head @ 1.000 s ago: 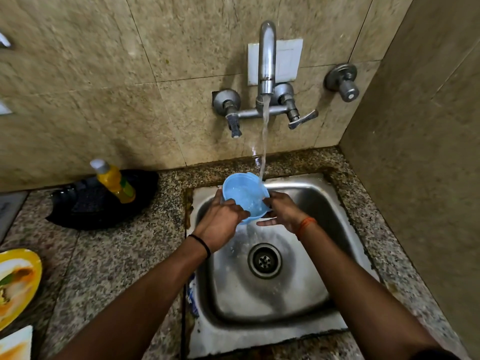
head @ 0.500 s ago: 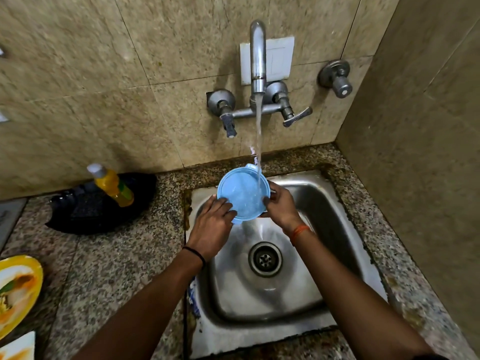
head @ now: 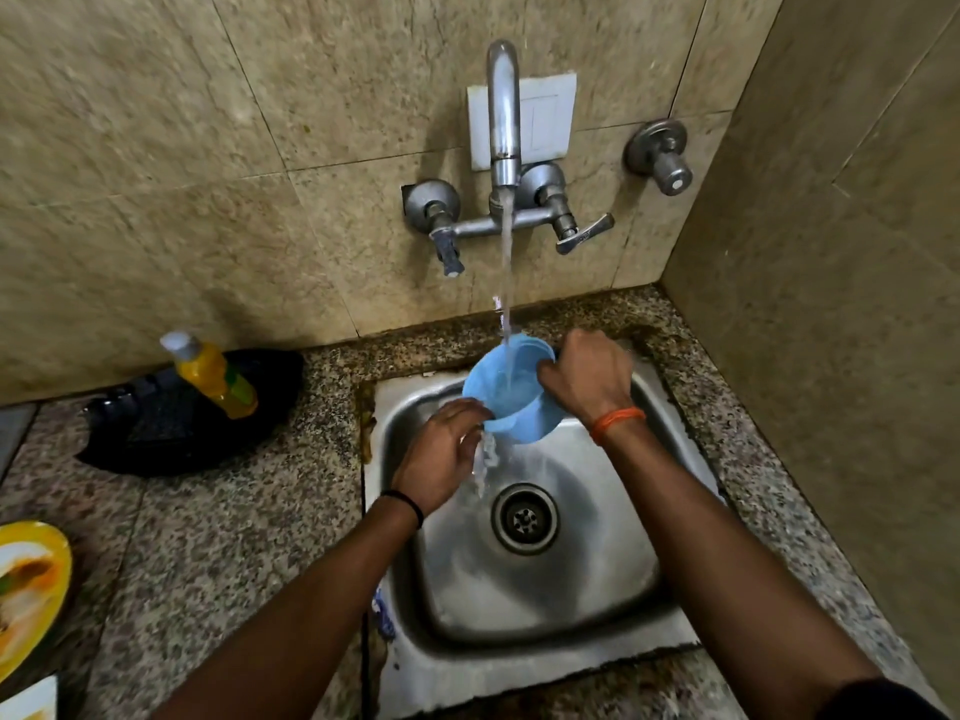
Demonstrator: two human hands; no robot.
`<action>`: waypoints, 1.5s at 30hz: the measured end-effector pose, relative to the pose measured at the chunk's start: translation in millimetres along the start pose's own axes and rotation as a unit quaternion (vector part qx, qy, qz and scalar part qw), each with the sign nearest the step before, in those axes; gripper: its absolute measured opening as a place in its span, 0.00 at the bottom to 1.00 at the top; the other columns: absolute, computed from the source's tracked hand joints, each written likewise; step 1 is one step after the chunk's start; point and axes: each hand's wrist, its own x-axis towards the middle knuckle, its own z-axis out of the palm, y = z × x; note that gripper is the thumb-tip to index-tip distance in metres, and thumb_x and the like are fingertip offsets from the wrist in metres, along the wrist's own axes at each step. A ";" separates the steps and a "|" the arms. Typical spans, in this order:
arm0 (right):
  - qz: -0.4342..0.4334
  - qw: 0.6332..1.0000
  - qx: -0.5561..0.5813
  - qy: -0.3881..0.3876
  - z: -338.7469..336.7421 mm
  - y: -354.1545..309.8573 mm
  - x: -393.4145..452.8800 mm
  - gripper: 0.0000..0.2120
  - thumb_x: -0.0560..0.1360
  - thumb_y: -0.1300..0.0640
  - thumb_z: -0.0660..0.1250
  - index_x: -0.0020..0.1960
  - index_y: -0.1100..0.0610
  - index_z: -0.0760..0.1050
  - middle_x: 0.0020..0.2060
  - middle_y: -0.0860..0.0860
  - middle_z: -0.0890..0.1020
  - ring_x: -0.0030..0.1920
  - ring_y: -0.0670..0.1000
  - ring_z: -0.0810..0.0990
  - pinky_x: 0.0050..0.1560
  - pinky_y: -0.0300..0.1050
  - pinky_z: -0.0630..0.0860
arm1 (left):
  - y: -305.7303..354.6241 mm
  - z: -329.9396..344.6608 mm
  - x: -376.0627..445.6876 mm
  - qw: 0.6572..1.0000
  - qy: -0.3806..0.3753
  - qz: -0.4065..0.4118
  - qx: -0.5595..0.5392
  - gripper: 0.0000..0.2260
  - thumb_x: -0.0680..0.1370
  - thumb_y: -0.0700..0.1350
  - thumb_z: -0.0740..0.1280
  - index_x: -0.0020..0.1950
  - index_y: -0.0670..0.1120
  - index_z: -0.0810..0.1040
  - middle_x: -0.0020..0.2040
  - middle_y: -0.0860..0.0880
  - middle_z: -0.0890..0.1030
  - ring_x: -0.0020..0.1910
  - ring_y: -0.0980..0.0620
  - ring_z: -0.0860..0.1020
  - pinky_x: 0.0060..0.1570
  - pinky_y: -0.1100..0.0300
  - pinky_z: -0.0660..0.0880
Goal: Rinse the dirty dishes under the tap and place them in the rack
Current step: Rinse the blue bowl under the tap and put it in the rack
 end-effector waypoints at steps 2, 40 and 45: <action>0.049 0.996 0.044 -0.056 6.0 10.1 5.4 0.17 0.68 0.49 0.66 0.46 0.62 0.82 0.46 0.62 0.84 0.49 0.61 0.82 0.43 0.43 0.73 | 0.8 -8.2 8.2 1.000 0.014 -0.002 -0.007 0.13 0.74 0.38 0.63 0.56 0.39 0.80 0.56 0.41 0.82 0.58 0.44 0.78 0.63 0.60 0.68; 0.228 0.615 0.687 -0.314 46.7 0.2 -12.8 0.07 0.74 0.55 0.70 0.50 0.57 0.78 0.44 0.53 0.84 0.43 0.52 0.82 0.47 0.50 0.80 | 10.2 -20.1 48.7 0.630 0.156 -0.480 -0.590 0.08 0.81 0.37 0.57 0.49 0.39 0.76 0.48 0.42 0.78 0.41 0.50 0.77 0.52 0.56 0.77; 0.218 0.609 0.706 -0.290 42.5 4.6 -6.4 0.10 0.72 0.64 0.71 0.53 0.62 0.78 0.49 0.56 0.84 0.46 0.54 0.83 0.49 0.50 0.81 | 21.7 -16.2 45.6 0.717 0.040 -0.524 -0.458 0.08 0.80 0.48 0.61 0.48 0.46 0.77 0.51 0.42 0.81 0.41 0.48 0.78 0.38 0.57 0.78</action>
